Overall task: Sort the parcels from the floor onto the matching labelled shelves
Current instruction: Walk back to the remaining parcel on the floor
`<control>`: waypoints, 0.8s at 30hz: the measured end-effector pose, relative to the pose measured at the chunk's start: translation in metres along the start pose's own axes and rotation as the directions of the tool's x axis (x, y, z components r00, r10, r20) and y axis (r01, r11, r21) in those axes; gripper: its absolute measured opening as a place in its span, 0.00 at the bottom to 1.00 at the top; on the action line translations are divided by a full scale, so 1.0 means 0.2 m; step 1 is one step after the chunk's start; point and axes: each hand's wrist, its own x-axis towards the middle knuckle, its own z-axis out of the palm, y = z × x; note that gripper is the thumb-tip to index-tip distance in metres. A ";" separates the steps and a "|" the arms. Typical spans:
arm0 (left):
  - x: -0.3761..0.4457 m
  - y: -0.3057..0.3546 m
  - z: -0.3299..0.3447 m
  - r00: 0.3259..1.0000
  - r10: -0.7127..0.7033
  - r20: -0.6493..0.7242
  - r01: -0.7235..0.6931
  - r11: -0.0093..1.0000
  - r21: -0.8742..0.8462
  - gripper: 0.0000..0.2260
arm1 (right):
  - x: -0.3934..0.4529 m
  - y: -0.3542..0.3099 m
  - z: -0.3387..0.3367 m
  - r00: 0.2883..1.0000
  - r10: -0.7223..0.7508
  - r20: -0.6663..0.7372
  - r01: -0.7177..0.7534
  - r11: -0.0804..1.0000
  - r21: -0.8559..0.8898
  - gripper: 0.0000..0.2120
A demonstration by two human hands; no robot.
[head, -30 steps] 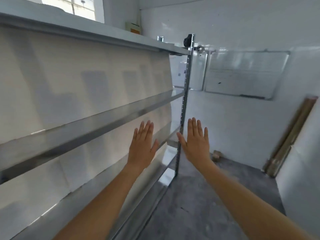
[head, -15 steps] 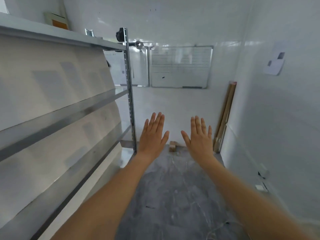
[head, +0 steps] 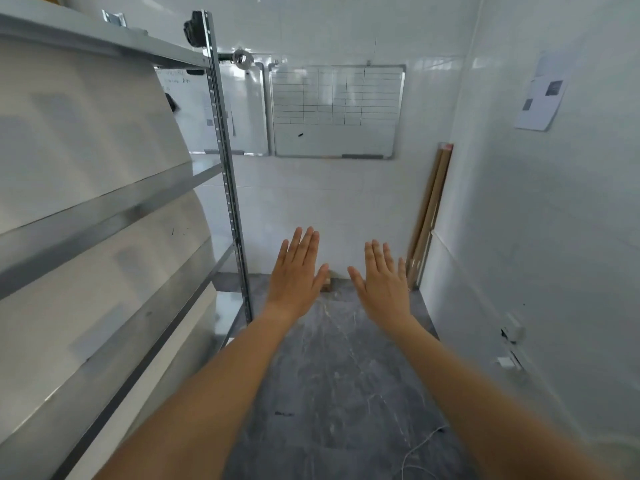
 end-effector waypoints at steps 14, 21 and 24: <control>0.41 -0.35 0.34 0.996 -0.021 0.084 0.027 0.997 -0.074 0.29 | 0.50 -0.04 0.35 0.997 0.076 0.032 -0.075 0.997 -0.007 0.34; 0.70 -0.42 0.56 0.991 -0.063 0.114 0.070 0.996 -0.058 0.30 | 0.85 0.13 0.50 0.999 0.045 0.030 -0.044 0.999 -0.015 0.35; 0.86 -0.43 0.64 0.989 -0.091 0.119 0.096 0.995 -0.038 0.30 | 1.03 0.20 0.57 0.999 -0.021 0.043 0.024 0.997 -0.068 0.34</control>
